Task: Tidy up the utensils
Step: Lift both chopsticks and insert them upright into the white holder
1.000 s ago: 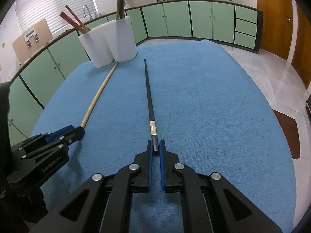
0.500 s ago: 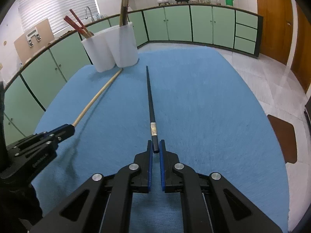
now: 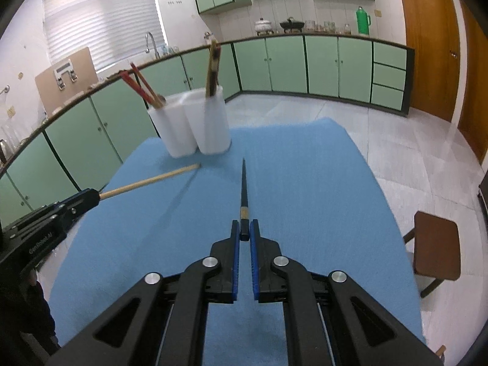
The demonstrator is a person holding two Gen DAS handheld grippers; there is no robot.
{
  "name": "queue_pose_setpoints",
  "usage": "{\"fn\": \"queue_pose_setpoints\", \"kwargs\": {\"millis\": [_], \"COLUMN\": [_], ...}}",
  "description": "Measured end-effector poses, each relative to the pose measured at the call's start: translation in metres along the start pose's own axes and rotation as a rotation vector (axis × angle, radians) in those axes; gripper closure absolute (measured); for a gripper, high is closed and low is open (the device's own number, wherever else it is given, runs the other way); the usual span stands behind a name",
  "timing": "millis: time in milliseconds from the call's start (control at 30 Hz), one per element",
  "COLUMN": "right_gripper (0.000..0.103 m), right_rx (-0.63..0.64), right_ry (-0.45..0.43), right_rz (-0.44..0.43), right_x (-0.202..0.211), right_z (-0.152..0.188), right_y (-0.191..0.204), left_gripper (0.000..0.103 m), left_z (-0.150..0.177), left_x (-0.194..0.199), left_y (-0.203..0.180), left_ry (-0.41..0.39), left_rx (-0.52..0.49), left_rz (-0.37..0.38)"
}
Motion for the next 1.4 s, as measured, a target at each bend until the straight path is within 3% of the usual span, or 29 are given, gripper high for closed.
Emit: {"fn": "queue_pose_setpoints", "kwargs": {"millis": [333, 700, 967, 1200, 1400], "right_gripper": [0.096, 0.096, 0.097, 0.097, 0.097], "right_rx": [0.030, 0.068, 0.138, 0.180, 0.199], "right_ry": [-0.060, -0.037, -0.046, -0.142, -0.249], "right_rz": [-0.029, -0.152, -0.225, -0.245, -0.187], "right_x": [0.024, 0.028, 0.037, 0.056, 0.055], "right_z": [-0.057, -0.132, -0.186, -0.247, -0.302], "right_y": [-0.003, -0.004, 0.008, 0.021, 0.030], "left_gripper": [0.097, 0.097, 0.097, 0.097, 0.097], "left_z": [-0.052, -0.103, -0.138, -0.179, -0.217], "left_x": [0.023, 0.013, 0.030, 0.058, 0.064], "left_y": [-0.007, -0.011, -0.027, -0.037, -0.042], "left_ry": [-0.098, -0.080, -0.138, -0.229, -0.297], "left_rx": [-0.030, -0.042, -0.120, -0.157, -0.181], "left_rz": [0.048, 0.130, 0.159, 0.187, 0.161]}}
Point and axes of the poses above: each gripper's, at about its wrist camera, not at the fingertips, and x roughly against the way its jaws point, y to its left, z to its underside, the point moved 3 cm from there along -x, roughly the way its jaws point, and after that the axes turned 11 degrees about x, right-handed, at the moved point
